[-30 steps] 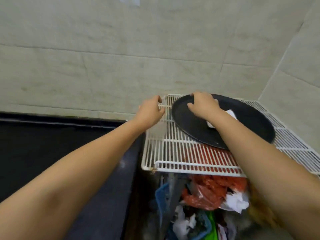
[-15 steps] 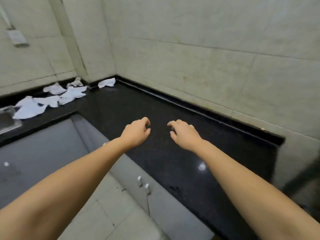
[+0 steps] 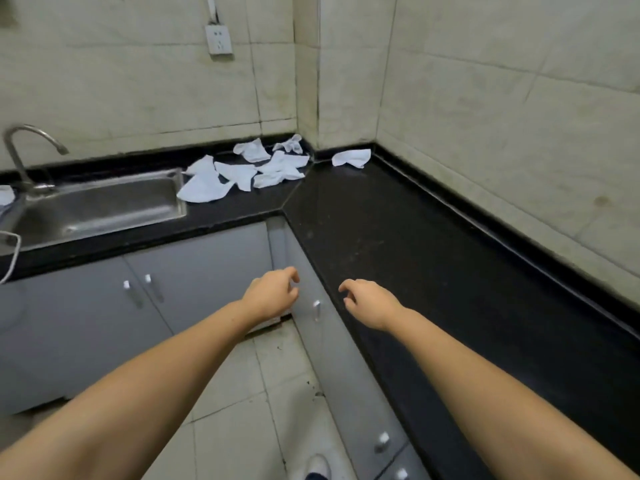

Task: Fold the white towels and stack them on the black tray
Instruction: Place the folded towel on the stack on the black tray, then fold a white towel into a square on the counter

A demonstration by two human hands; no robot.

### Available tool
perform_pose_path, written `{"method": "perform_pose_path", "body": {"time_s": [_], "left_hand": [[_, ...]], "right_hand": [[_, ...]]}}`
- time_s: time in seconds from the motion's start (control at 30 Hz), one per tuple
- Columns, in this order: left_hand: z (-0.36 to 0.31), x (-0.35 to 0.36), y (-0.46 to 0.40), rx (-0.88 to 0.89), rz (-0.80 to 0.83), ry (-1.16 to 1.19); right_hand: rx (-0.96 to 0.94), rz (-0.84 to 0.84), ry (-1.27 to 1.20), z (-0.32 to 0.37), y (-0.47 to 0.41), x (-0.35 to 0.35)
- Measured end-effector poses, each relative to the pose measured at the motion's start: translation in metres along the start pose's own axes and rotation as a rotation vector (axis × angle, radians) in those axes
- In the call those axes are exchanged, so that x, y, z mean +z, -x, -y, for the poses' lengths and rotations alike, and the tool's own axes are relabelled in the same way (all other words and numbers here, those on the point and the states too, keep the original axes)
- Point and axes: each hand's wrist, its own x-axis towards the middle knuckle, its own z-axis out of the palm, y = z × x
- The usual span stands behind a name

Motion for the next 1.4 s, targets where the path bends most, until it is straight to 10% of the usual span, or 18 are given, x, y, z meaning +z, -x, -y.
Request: {"method": "perform_pose_path", "body": {"time_s": [1.4], "left_hand": [[0.281,-0.052,-0.599,-0.125,0.081,-0.132]], "right_hand": [[0.289,-0.102,-0.09,-0.013,-0.688,-0.034]]}}
